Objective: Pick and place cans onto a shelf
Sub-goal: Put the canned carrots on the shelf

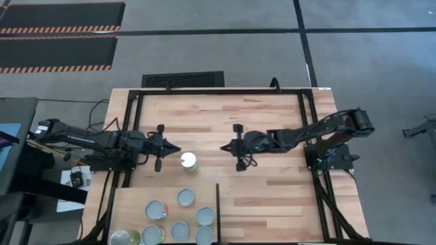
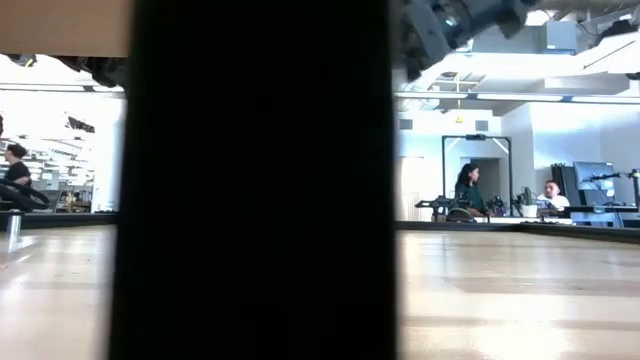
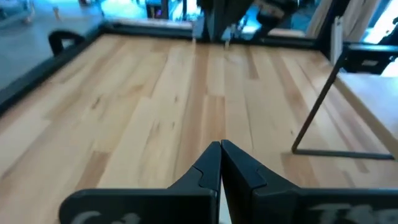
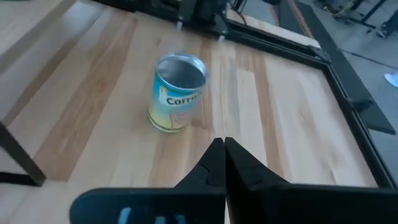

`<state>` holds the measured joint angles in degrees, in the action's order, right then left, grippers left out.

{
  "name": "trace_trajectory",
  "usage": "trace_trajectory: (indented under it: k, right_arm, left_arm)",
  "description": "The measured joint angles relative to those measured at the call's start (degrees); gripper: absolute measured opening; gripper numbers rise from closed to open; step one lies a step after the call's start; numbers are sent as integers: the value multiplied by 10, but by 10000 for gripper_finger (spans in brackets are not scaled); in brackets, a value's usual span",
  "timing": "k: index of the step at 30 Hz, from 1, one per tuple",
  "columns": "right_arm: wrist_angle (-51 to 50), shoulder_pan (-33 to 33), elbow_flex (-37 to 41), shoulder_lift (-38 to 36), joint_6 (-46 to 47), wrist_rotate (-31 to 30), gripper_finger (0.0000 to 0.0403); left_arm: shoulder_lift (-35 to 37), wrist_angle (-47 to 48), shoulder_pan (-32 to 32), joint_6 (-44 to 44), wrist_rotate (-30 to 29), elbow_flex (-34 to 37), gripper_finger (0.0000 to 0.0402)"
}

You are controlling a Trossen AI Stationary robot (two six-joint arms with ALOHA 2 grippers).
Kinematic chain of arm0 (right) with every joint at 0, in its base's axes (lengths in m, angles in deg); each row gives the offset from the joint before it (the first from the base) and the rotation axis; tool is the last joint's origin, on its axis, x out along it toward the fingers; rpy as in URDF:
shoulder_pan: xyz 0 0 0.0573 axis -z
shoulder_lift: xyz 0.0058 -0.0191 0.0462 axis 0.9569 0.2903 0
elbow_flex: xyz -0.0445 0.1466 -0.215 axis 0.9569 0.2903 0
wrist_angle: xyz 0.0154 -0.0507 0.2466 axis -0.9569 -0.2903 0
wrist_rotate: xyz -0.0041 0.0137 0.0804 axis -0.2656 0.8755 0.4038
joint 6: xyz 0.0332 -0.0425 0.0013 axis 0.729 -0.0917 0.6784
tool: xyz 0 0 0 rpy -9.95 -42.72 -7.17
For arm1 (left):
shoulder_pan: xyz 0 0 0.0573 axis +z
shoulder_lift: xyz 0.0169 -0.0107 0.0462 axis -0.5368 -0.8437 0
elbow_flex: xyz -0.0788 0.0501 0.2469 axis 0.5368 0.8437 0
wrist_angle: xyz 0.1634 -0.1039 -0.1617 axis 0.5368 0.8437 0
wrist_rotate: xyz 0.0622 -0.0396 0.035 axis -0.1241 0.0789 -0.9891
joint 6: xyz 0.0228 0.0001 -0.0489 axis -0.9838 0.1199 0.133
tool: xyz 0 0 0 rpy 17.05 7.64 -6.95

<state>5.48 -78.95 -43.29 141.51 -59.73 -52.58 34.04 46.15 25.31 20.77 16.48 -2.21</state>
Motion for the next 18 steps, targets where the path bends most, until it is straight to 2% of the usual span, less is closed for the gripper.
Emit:
trace_trajectory:
  k: [4,8,12,18]
  right_arm:
    - [22,5,62,-49,12,-7,11]
    - [34,20,109,-82,21,-17,11]
    - [89,39,151,-93,33,-15,10]
    - [135,54,188,-80,62,-15,12]
  left_arm:
    - [-32,47,0,8,-7,-42,13]
    - [-76,103,0,4,-4,-95,43]
    - [-131,171,-6,9,7,-143,73]
    - [-205,224,-34,-22,7,-197,103]
